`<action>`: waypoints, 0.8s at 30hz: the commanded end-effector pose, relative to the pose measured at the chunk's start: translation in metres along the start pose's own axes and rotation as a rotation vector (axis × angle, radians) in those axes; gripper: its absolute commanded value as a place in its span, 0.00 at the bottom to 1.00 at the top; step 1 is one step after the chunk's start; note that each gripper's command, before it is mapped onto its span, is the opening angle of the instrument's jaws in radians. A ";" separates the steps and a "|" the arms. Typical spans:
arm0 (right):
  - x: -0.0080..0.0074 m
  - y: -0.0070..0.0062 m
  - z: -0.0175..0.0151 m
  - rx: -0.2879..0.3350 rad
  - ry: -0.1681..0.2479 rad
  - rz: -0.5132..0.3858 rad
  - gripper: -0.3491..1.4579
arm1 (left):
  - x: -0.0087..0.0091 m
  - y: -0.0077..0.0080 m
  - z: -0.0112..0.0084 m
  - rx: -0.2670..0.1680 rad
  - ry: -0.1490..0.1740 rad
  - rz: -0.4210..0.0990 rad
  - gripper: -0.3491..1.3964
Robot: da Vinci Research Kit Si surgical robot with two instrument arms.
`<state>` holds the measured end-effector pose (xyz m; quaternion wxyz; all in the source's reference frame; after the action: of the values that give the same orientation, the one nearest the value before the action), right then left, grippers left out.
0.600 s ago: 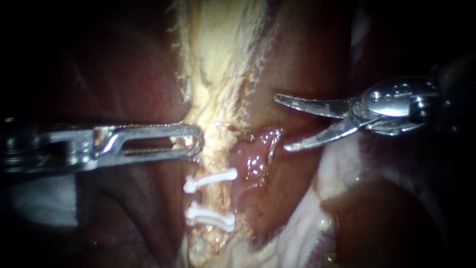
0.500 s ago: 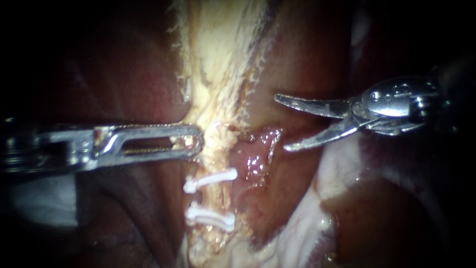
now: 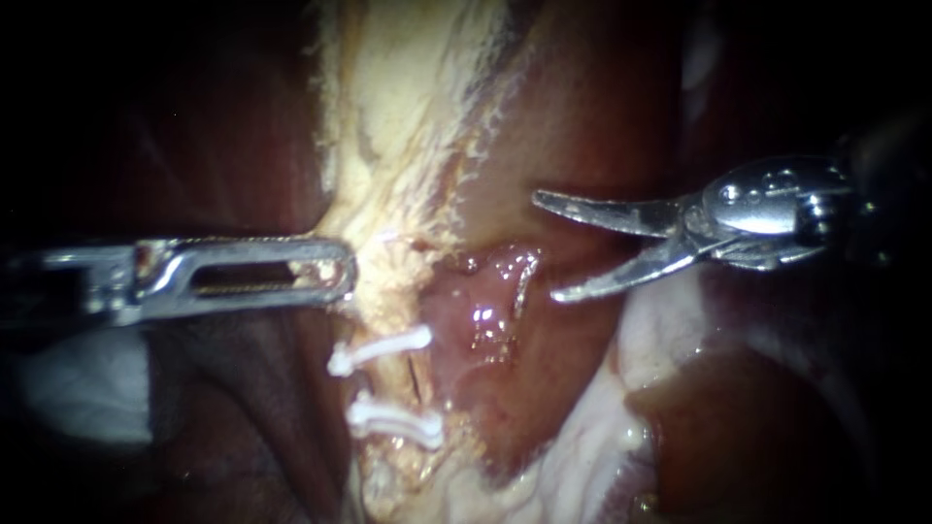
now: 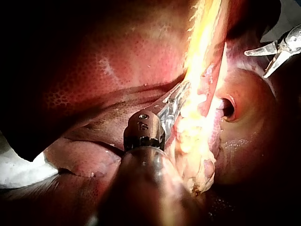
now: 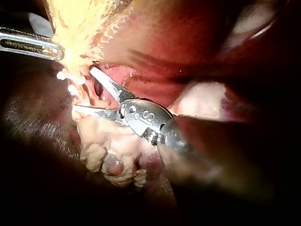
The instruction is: Go to the cutting position left tube
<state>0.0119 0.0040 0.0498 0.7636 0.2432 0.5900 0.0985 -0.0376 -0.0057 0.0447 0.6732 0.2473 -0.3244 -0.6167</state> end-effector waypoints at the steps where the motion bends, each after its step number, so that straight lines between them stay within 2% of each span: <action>1: -0.0002 -0.0003 0.0003 0.014 -0.008 0.017 0.94 | 0.0000 -0.0001 -0.0003 0.001 -0.001 -0.002 0.07; 10: -0.0022 -0.0031 0.0048 0.108 -0.086 0.088 0.94 | 0.0002 -0.0009 -0.0011 -0.002 -0.003 -0.005 0.07; 17: -0.0050 -0.0044 0.0089 0.161 -0.159 0.114 0.94 | 0.0000 -0.0007 -0.0015 -0.003 -0.003 -0.004 0.07; 24: -0.0076 -0.0051 0.0120 0.196 -0.208 0.141 0.94 | -0.0002 -0.0006 -0.0018 -0.006 -0.004 -0.005 0.07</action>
<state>0.0206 -0.0070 0.0564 0.7853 0.3689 0.4927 0.0670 -0.0366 -0.0057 0.0430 0.6721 0.2450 -0.3229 -0.6197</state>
